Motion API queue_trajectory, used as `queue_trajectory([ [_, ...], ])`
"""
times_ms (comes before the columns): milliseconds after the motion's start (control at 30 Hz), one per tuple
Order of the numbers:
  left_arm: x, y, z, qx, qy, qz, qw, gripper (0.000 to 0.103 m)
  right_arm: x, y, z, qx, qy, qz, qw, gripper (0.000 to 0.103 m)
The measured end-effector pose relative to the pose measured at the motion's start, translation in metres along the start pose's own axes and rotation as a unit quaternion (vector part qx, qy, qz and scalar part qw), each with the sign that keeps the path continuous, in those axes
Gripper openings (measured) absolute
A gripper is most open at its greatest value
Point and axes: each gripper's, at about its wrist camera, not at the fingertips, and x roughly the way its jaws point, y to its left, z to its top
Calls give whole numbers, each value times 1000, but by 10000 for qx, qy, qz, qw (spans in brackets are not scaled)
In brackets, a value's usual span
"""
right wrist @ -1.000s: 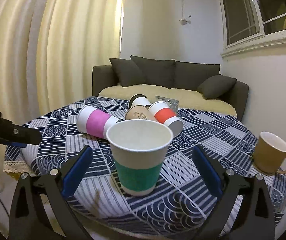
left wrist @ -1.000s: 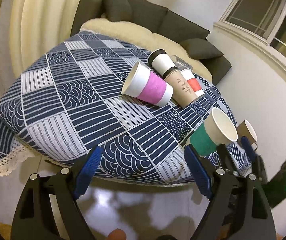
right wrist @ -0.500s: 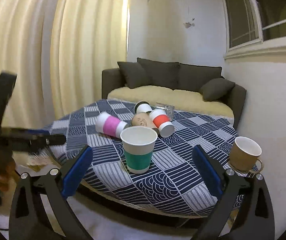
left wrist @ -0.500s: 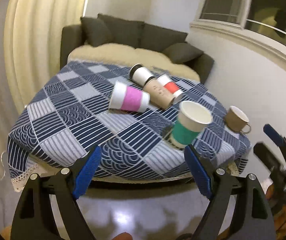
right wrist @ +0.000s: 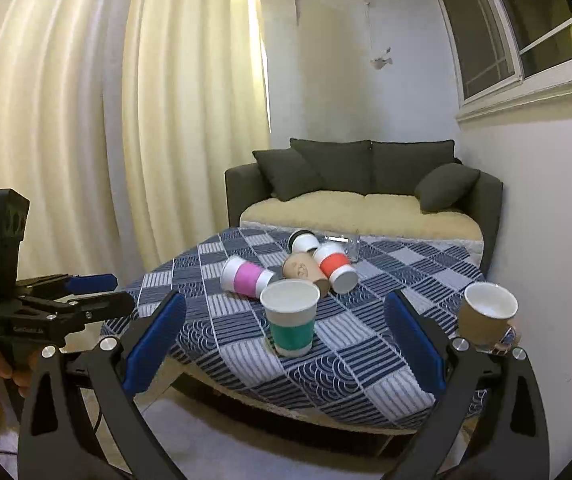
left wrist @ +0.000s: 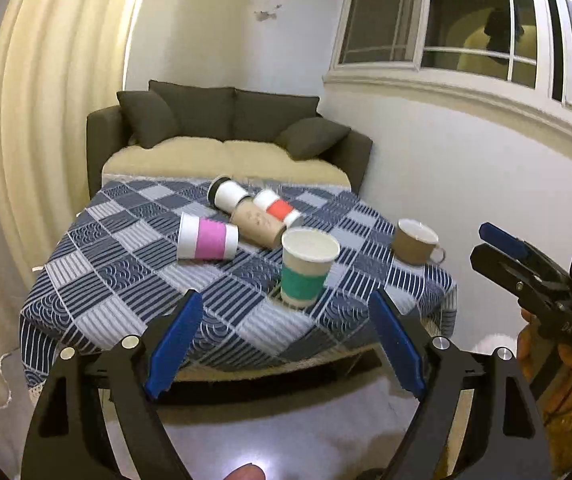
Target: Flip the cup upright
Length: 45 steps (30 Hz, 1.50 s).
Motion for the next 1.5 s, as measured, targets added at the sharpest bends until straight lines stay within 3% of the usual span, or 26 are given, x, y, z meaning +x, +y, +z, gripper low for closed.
queue_trajectory([
  [233, 6, 4, -11, -54, 97, -81, 9999, 83, -5, 0, -21, 46, 99, 226, 9997, 98],
  [367, 18, 2, -18, 95, 315, 118, 9994, 83, -5, -3, -24, 32, 67, 163, 9998, 98],
  [467, 25, -1, -21, 220, 389, 187, 9988, 83, -2, -3, -27, -258, 14, -123, 9996, 98],
  [767, 37, -1, -24, 341, 507, 268, 9978, 83, 15, -10, -30, -167, 238, 150, 9995, 98],
  [1033, 39, 3, -23, 282, 512, 314, 9978, 83, 17, 4, -33, -509, 271, 80, 9983, 98],
  [1500, 37, 3, -23, 267, 498, 262, 9981, 83, 16, 3, -33, -478, 262, 0, 9985, 98],
])
